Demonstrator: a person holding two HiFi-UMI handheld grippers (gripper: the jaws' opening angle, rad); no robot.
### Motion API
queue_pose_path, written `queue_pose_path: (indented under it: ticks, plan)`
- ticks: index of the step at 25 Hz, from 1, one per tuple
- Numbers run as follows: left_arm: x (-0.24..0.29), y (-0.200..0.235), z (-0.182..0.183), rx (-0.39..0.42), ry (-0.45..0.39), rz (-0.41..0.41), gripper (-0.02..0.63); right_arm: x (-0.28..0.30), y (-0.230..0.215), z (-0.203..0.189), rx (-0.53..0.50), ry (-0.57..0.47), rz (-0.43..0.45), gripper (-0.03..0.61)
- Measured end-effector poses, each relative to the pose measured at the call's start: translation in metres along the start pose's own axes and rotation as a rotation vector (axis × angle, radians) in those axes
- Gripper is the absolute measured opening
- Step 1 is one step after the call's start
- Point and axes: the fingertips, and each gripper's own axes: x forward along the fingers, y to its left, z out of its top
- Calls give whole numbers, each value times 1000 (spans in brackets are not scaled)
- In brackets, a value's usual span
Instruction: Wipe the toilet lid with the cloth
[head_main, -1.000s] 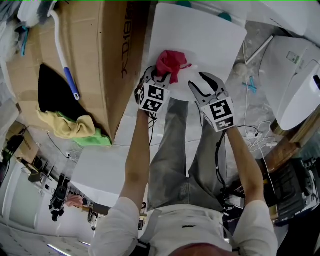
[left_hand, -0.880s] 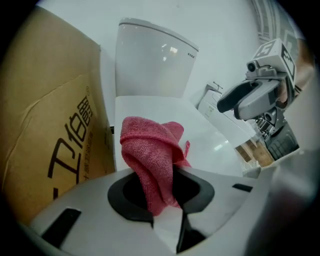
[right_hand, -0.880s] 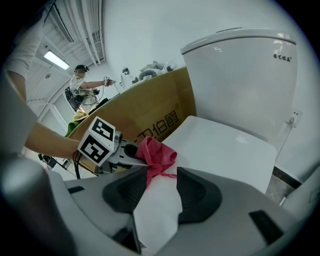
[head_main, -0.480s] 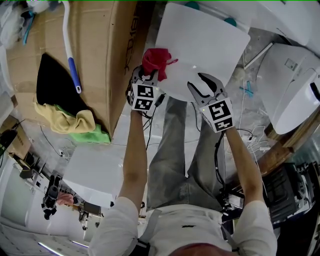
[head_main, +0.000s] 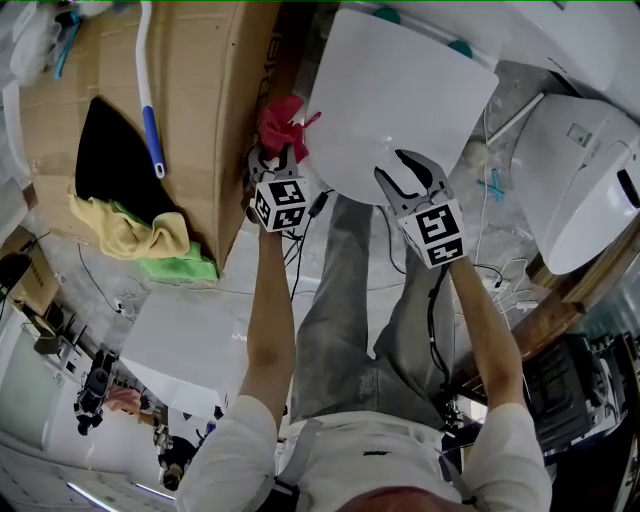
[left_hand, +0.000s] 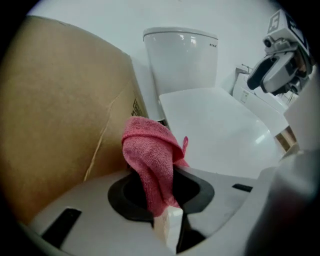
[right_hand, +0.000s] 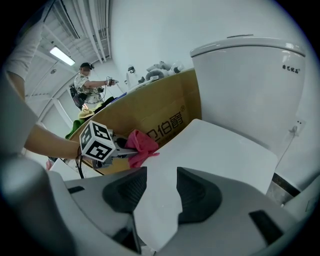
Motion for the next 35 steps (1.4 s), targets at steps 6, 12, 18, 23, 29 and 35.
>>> queue_pose_path:
  ticks: [6,12,18,23,29,35]
  plan:
    - [-6,-22,-11,-33,-15,-51,109,-13,-2,-13,7,-11,6,198]
    - [-8,-67,-11,6,-32,-139,109,-29,-11,-43,14,-7,20,198]
    - [-14,-99,-14,21,-32,-140,109,-56,-25,-73,3,-5,39,198]
    - [-20,-140,-12,48,-24,-165,109,-80,-45,-98,-10,7,36,198]
    - [-23,-194,-2,20,-37,-186,109,-104,-64,-117,-24,8,34,198]
    - [-24,-237,10,7,-50,-204,109,-120,-74,-129,-19,-13,39,198]
